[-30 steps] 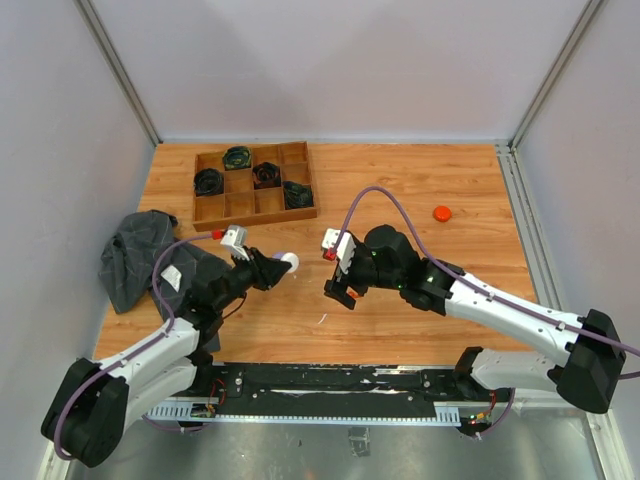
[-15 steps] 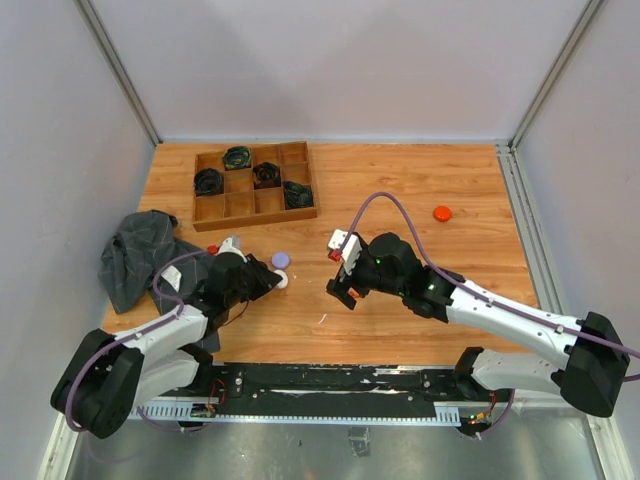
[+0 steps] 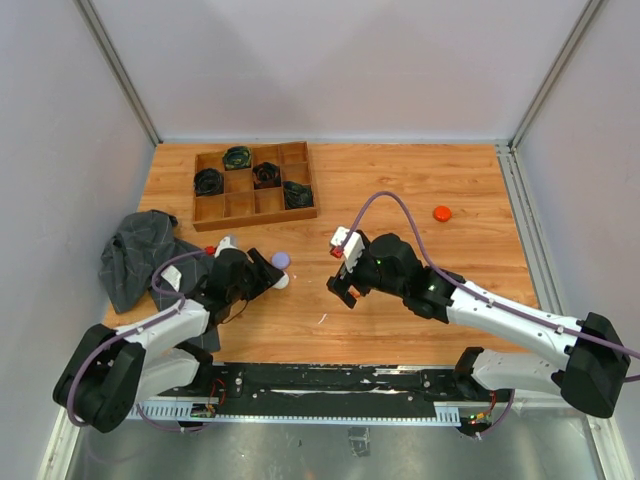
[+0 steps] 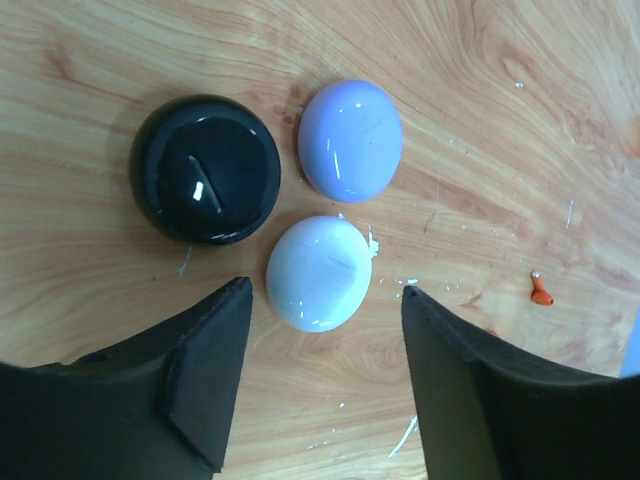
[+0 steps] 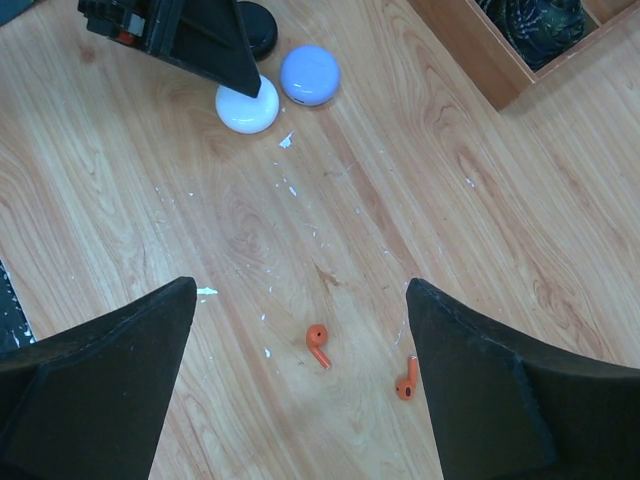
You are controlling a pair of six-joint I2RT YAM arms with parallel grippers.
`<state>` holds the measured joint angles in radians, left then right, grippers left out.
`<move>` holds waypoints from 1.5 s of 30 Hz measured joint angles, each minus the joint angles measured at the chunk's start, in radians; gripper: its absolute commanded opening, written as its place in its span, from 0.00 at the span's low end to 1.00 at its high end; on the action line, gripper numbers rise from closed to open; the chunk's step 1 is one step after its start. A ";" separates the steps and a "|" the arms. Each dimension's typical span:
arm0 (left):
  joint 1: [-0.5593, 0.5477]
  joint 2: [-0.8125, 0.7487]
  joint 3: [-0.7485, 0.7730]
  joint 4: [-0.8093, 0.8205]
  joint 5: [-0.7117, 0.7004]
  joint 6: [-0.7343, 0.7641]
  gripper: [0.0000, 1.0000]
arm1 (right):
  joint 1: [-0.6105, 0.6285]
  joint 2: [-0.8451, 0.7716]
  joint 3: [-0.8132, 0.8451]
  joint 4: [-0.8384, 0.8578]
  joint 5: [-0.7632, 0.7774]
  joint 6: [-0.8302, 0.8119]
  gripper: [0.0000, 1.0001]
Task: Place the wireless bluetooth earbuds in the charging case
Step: Place the charging case at the center of the board, then pick up the charging case at the center of the board.
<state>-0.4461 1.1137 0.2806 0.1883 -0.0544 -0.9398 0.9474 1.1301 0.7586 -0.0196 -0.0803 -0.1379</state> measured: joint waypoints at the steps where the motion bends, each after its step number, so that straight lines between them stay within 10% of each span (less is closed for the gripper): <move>1: 0.000 -0.016 0.000 -0.018 -0.006 0.001 0.75 | -0.002 0.000 0.000 0.000 0.005 0.006 0.88; 11: 0.000 -0.228 0.051 -0.206 -0.083 0.097 0.99 | -0.108 0.070 0.055 -0.051 0.055 0.080 0.93; 45: 0.000 -0.476 -0.056 -0.008 -0.075 0.446 0.93 | -0.903 0.745 0.488 -0.155 0.127 0.311 0.84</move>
<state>-0.4461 0.6376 0.2241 0.1802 -0.1291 -0.4938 0.0448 1.8751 1.2465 -0.1745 0.0463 0.1730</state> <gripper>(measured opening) 0.944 0.883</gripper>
